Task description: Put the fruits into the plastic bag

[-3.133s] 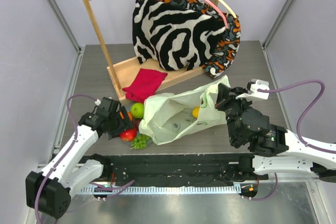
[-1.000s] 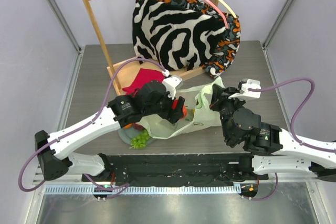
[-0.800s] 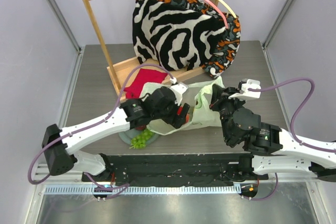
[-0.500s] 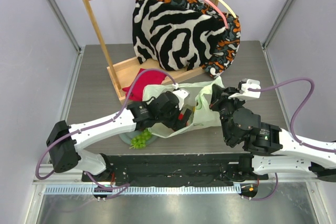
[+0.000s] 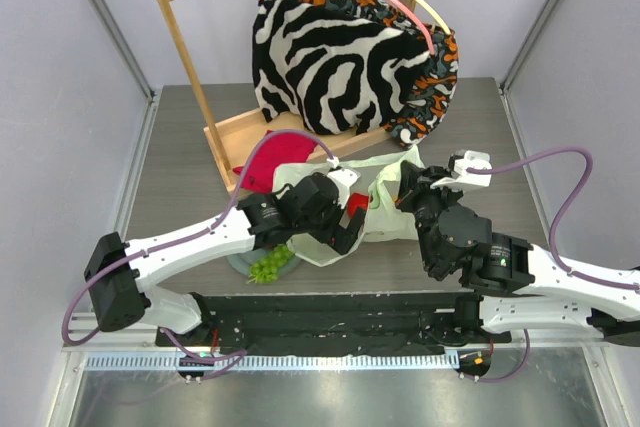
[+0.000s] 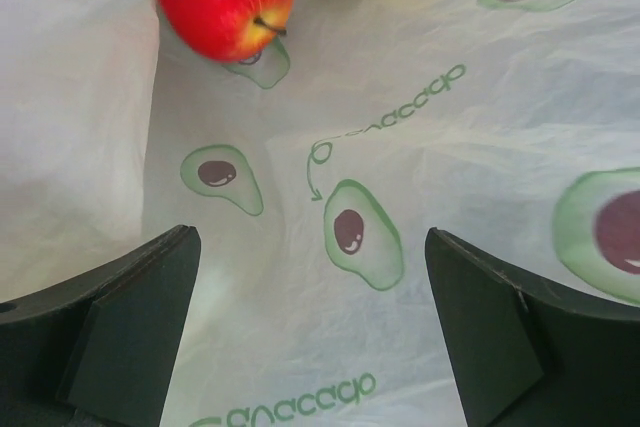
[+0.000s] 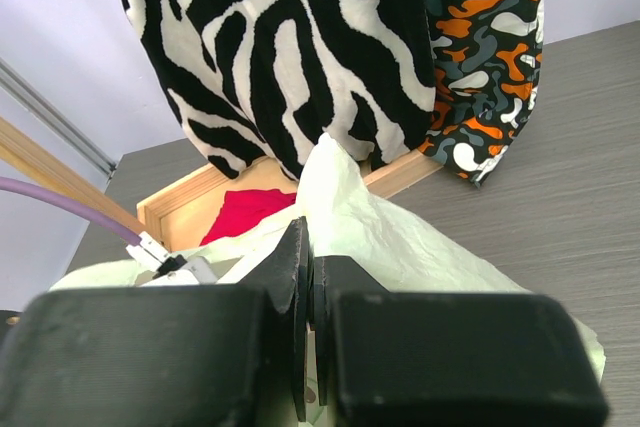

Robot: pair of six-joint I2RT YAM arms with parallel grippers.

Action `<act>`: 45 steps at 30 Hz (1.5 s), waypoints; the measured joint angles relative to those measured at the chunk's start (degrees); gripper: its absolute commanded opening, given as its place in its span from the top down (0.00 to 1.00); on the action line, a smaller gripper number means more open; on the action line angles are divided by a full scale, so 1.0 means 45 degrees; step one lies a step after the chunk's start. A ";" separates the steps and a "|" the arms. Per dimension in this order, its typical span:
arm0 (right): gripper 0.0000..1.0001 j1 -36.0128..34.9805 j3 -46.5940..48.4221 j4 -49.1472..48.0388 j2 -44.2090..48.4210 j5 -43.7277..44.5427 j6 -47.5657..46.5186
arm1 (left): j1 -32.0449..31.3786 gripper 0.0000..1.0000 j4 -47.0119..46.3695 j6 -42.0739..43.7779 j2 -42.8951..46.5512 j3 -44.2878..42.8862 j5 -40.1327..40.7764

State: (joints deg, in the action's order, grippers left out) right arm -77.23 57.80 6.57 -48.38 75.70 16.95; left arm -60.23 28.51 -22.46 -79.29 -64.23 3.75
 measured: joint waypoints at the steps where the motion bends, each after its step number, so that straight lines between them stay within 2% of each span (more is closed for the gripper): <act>1: 0.99 0.0000 0.0000 0.0000 0.0000 0.0000 0.0000 | 0.0000 0.00 -0.0024 0.0029 0.0102 0.0000 -0.0068; 8: 0.99 0.0000 0.0000 0.0000 0.0000 0.0000 0.0005 | -0.0005 0.00 -0.0525 0.0267 0.1418 0.0000 -0.1384; 16: 0.99 0.0000 0.0000 0.0000 0.0000 0.0000 0.0053 | -0.0005 0.00 -0.0942 0.0976 0.3983 -0.0146 -0.3089; 21: 0.99 0.0000 0.0000 0.0000 0.0000 -0.0015 0.0112 | 0.0277 0.00 -0.0947 0.1258 0.4838 -0.0423 -0.3274; 24: 0.99 0.0005 0.0000 0.0039 0.0000 -0.0073 0.0180 | 0.0976 0.00 -0.0913 0.1326 0.5066 -0.0437 -0.3201; 30: 0.99 0.0019 0.0000 0.0267 0.0010 -0.0102 0.0306 | 0.2764 0.00 -0.0860 0.1127 0.5508 -0.0495 -0.2735; 35: 0.99 0.0024 0.0000 0.0403 0.0068 -0.0102 0.0374 | 0.4556 0.00 -0.0855 0.0733 0.6033 -0.0981 -0.1234; 38: 0.99 0.0024 0.0000 0.0466 0.0087 -0.0102 0.0418 | 0.6295 0.00 -0.0743 0.0248 0.6382 -0.0996 -0.0413; 40: 0.99 0.0024 0.0000 0.0529 0.0087 -0.0126 0.0486 | 0.7961 0.00 -0.0797 -0.0243 0.6484 -0.0699 -0.0306; 42: 0.99 0.0024 0.0000 0.0549 0.0087 -0.0131 0.0544 | 0.9296 0.00 -0.0801 -0.0719 0.6484 -0.0024 -0.0583; 45: 0.99 0.0024 0.0000 0.0559 0.0087 -0.0141 0.0568 | 1.1827 0.00 -0.1273 -0.1768 0.6314 0.2089 -0.1894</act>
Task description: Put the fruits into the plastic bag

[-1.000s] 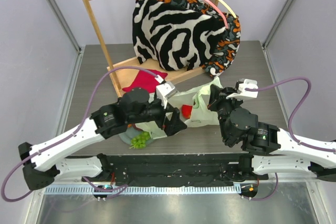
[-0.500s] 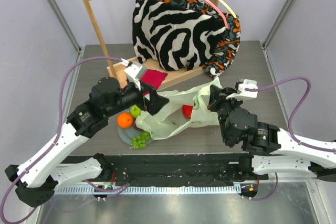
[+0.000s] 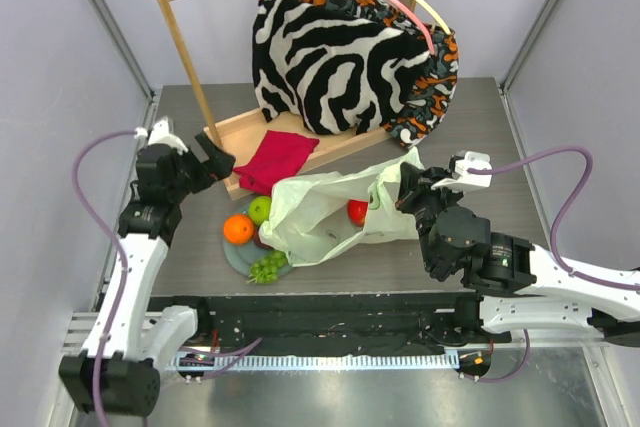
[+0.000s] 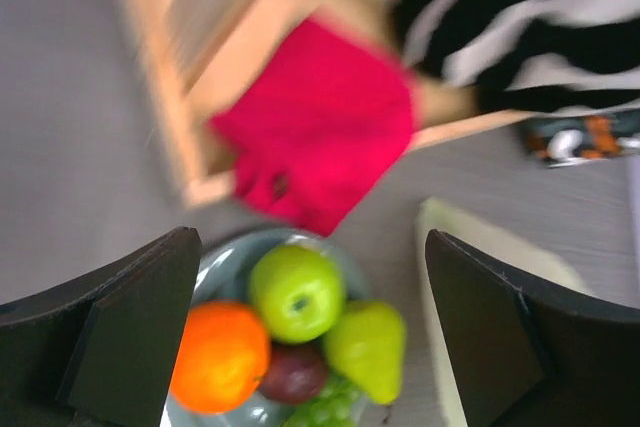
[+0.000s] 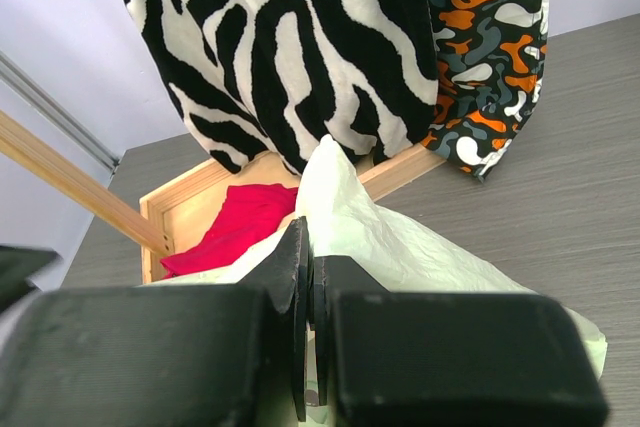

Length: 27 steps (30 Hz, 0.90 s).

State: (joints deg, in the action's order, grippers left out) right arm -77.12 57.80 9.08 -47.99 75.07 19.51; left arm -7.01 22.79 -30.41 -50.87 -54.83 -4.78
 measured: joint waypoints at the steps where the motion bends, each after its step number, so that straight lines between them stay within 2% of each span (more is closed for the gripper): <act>1: 0.99 0.0000 0.0000 0.0000 0.0000 0.0000 0.0000 | 0.0753 0.00 -0.0058 -0.0364 -0.0131 0.0758 -0.0379; 4: 0.99 0.0000 0.0000 0.0024 0.0000 0.0005 0.0063 | 0.2001 0.00 -0.0321 -0.1443 -0.0792 0.3249 -0.1064; 7: 0.99 0.0000 0.0000 0.0092 0.0000 0.0005 0.0136 | 0.2098 0.00 0.0049 -0.1919 -0.0797 0.4702 -0.1491; 14: 0.99 0.0005 0.0000 0.0117 0.0000 -0.0005 0.0330 | 0.1962 0.00 0.0228 -0.1758 -0.0772 0.4707 -0.1273; 21: 0.99 0.0005 -0.0087 0.0185 0.0189 -0.0437 0.0622 | 0.0544 0.00 0.0471 -0.1574 -0.1239 0.4614 -0.0321; 27: 0.99 0.0005 -0.0087 0.0228 0.0160 -0.0947 0.0850 | 0.0243 0.00 0.0729 -0.1511 -0.1127 0.4614 0.0160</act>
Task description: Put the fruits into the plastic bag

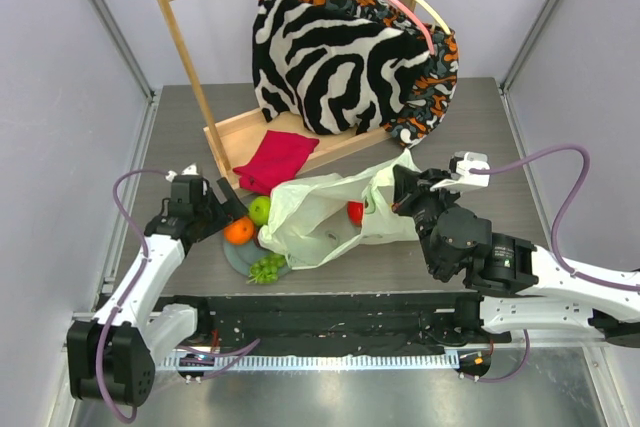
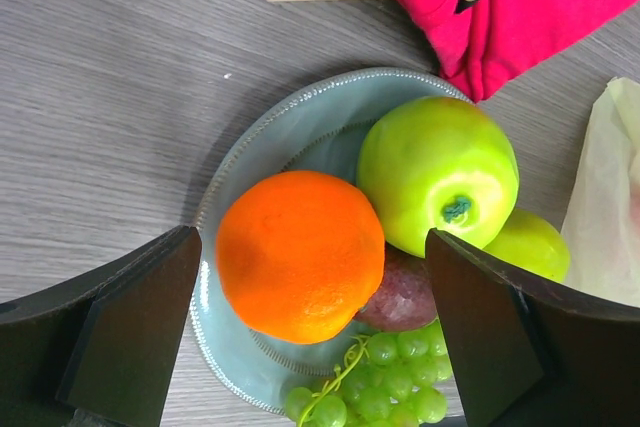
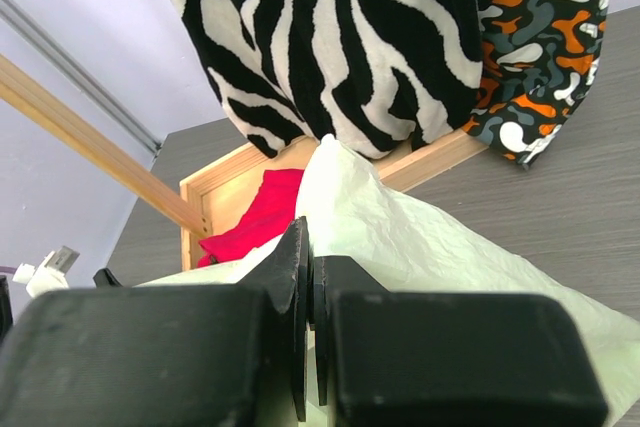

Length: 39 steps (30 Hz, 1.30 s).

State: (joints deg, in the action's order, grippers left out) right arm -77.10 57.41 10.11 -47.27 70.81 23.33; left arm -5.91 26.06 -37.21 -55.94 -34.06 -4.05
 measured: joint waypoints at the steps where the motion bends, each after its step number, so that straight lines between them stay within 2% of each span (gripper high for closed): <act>1: 0.99 0.0000 -0.0010 0.0005 0.0000 -0.0058 0.0058 | -0.0005 0.00 0.0049 0.0019 0.0029 0.0000 0.0044; 20: 0.99 0.0097 -0.0117 0.0112 0.0005 -0.0233 0.0180 | -0.0729 0.01 0.0102 0.0058 -0.1520 -0.0461 0.0340; 27: 0.99 0.0107 -0.0117 0.0112 0.0005 -0.0233 0.0180 | -0.0831 0.16 0.0083 -0.0024 -0.1457 -0.0330 0.0563; 33: 0.99 0.0136 -0.0117 0.0117 0.0000 -0.0243 0.0180 | -0.0845 0.35 0.0073 -0.0199 -0.1258 -0.0039 0.0568; 39: 0.99 0.0155 -0.0117 0.0146 0.0000 -0.0238 0.0185 | -0.0850 0.45 0.0097 -0.0287 -0.0952 0.0092 0.0578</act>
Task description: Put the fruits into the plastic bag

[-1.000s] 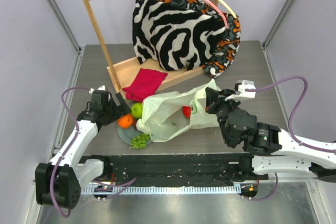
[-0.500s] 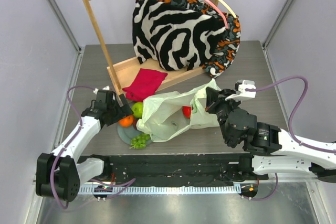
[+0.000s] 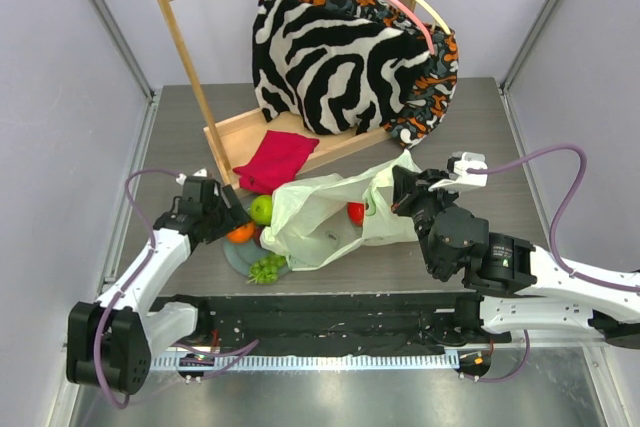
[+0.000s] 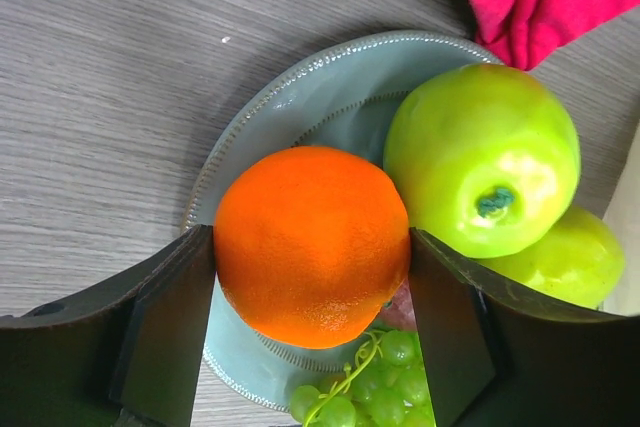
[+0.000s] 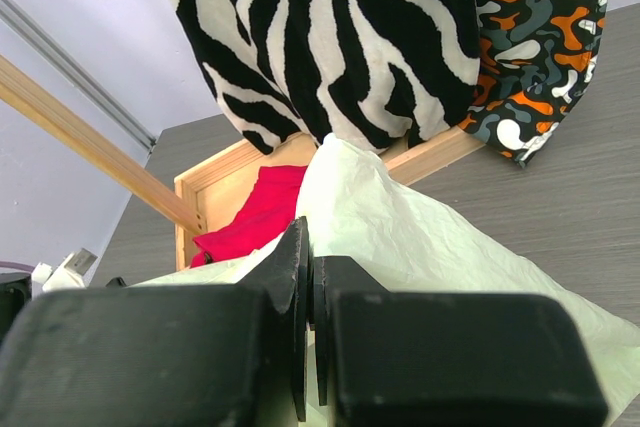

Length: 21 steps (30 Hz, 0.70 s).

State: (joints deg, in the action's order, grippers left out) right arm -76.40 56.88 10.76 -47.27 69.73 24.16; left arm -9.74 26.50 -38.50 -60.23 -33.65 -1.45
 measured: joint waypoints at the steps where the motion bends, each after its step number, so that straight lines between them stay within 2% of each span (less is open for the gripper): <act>1: 0.99 0.0000 0.0000 0.0005 0.0000 -0.0005 0.0000 | 0.0000 0.46 0.0000 0.0000 0.0117 0.0024 0.0000; 6: 0.99 0.0005 0.0000 0.0010 0.0000 -0.0005 0.0005 | -0.0005 0.50 0.0170 -0.0015 0.1122 0.0058 0.0160; 10: 0.99 0.0010 -0.0049 0.0010 0.0005 0.0000 0.0005 | 0.0000 0.57 0.0389 -0.0024 0.3444 0.0049 0.0767; 13: 0.99 0.0005 -0.0097 0.0019 0.0005 0.0000 0.0005 | 0.0000 0.57 0.0452 -0.0005 0.4954 -0.0233 0.1132; 16: 0.99 0.0005 -0.0107 0.0024 0.0005 0.0005 0.0000 | 0.0000 0.57 0.0593 0.0126 0.5411 -0.0918 0.1073; 21: 0.99 0.0005 -0.0107 0.0019 0.0005 0.0010 0.0000 | -0.0287 0.56 0.0073 0.0262 0.5100 -0.2341 -0.0180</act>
State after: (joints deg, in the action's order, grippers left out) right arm -76.38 56.40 10.85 -47.24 69.78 24.16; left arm -11.03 26.83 -37.32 -37.28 -44.18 -2.26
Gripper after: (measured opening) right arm 0.028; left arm 0.743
